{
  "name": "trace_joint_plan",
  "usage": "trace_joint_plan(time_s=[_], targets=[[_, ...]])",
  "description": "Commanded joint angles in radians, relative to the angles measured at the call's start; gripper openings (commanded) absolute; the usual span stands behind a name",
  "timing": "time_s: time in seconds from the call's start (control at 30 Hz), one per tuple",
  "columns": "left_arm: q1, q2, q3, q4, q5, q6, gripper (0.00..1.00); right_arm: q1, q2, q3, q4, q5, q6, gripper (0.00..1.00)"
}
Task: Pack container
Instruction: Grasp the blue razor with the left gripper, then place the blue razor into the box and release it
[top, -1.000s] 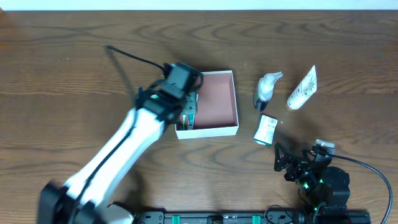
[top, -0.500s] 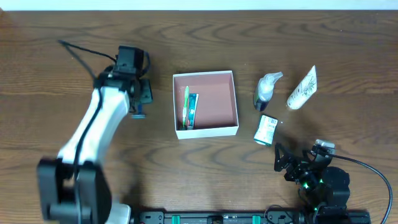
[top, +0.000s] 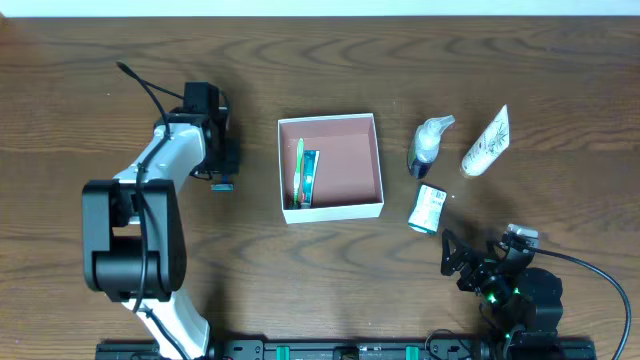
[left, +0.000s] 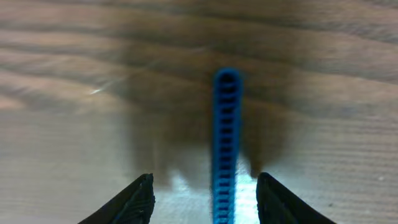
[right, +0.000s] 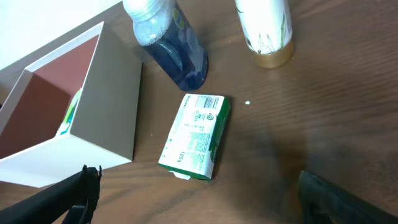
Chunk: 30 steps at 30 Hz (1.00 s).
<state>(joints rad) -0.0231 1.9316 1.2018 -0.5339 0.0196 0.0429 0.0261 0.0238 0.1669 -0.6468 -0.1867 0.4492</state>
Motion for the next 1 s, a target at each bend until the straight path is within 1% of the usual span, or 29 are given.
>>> trace_joint_plan(time_s=[0.0, 0.1, 0.17, 0.2, 0.23, 0.3, 0.4, 0.5, 0.67, 0.77, 0.83, 0.97], targets=[[-0.001, 0.042, -0.007, 0.007, 0.068, 0.028, 0.54, -0.007, -0.006, -0.001, -0.001, 0.003, 0.014, 0.99], [0.0, 0.064, -0.007, 0.005, 0.067, 0.029, 0.53, -0.007, -0.006, -0.001, -0.001, 0.003, 0.014, 0.99], [0.0, 0.075, -0.007, -0.001, 0.067, 0.028, 0.36, -0.007, -0.006, -0.001, -0.001, 0.003, 0.014, 0.99], [0.0, 0.075, -0.007, -0.008, 0.067, 0.028, 0.23, -0.007, -0.006, -0.001, -0.001, 0.003, 0.014, 0.99], [0.0, 0.074, -0.007, -0.014, 0.067, 0.028, 0.14, -0.007, -0.006, -0.001, -0.001, 0.003, 0.014, 0.99], [-0.001, 0.06, -0.006, -0.032, 0.067, 0.028, 0.06, -0.007, -0.006, -0.001, -0.001, 0.003, 0.014, 0.99], [-0.001, 0.017, -0.005, -0.064, 0.066, 0.028, 0.06, -0.007, -0.006, -0.001, -0.001, 0.003, 0.014, 0.99], [-0.001, -0.069, 0.005, -0.121, 0.067, 0.028, 0.06, -0.007, -0.006, -0.001, -0.001, 0.003, 0.014, 0.99], [-0.033, -0.291, 0.016, -0.224, 0.092, 0.028, 0.06, -0.007, -0.006, -0.001, -0.001, 0.003, 0.014, 0.99], [-0.102, -0.444, 0.016, -0.266, 0.148, 0.028, 0.06, -0.007, -0.006, -0.001, -0.001, 0.003, 0.014, 0.99], [-0.168, -0.521, 0.016, -0.269, 0.164, 0.031, 0.06, -0.007, -0.006, -0.001, -0.001, 0.003, 0.014, 0.99], [-0.328, -0.607, 0.016, -0.256, 0.155, 0.106, 0.06, -0.007, -0.006, -0.001, -0.001, 0.003, 0.014, 0.99]])
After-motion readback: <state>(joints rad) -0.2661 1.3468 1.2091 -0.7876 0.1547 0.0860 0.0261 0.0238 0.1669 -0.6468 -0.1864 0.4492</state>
